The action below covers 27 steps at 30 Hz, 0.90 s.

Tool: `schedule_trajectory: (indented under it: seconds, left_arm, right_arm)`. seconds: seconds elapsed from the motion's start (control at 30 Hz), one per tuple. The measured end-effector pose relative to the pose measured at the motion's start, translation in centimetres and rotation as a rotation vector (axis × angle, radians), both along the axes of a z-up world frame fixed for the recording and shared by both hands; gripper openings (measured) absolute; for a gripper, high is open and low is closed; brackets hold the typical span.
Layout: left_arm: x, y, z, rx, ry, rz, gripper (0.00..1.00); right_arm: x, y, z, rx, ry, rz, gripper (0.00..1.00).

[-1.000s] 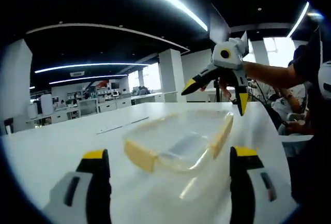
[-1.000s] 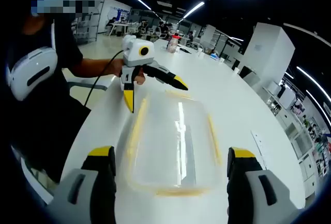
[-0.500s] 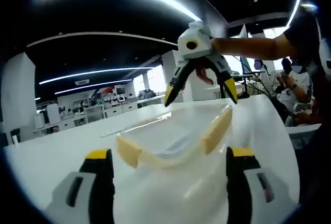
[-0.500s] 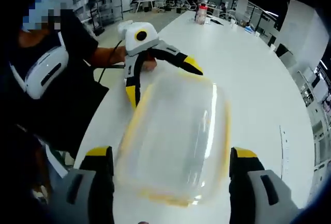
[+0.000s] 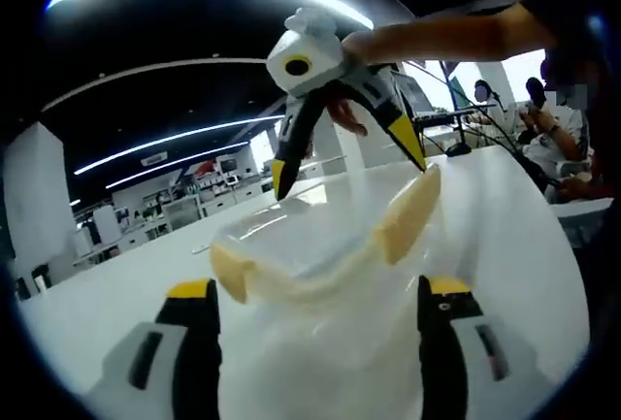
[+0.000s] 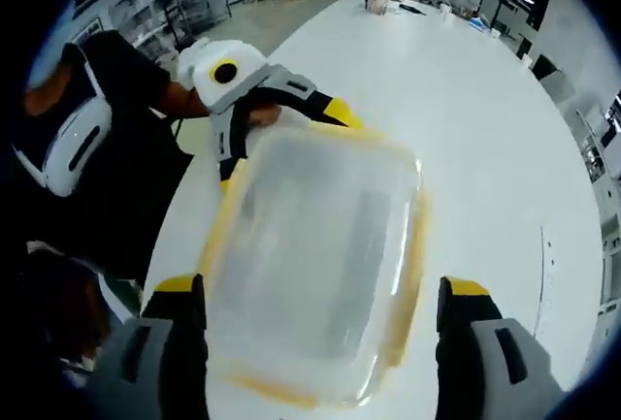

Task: Snap each plastic latch of the storage box into its locked position after aligning the lid with the box until every specified latch is closed and the lid sits flush.

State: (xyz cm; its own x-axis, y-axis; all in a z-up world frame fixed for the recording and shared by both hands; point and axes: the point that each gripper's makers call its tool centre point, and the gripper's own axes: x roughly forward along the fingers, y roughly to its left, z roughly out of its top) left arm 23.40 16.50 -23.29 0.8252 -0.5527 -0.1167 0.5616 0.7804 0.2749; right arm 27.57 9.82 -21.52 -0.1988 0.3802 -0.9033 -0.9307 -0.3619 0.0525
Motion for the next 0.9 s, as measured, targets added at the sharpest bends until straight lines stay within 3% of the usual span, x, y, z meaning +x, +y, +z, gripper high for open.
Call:
schedule_trajectory:
  seconds: [0.23,0.53,0.77,0.9]
  left_arm:
    - [-0.4,0.2,-0.2,0.096,-0.048,0.036,0.81]
    - [-0.6,0.1,-0.3,0.146,-0.066,0.066,0.8]
    - [-0.7,0.1,-0.3,0.119,-0.07,0.066,0.8]
    - [-0.7,0.1,0.4,0.014,-0.059,0.065,0.78]
  right_arm:
    - [-0.8,0.2,-0.8,-0.089,0.035,0.011,1.0]
    - [-1.0,0.6,-1.0,-0.185,0.047,0.057,0.96]
    - [-0.5,0.6,-1.1,-0.22,0.065,0.066,0.97]
    - [-0.7,0.5,-1.1,-0.221,0.072,0.067,0.97]
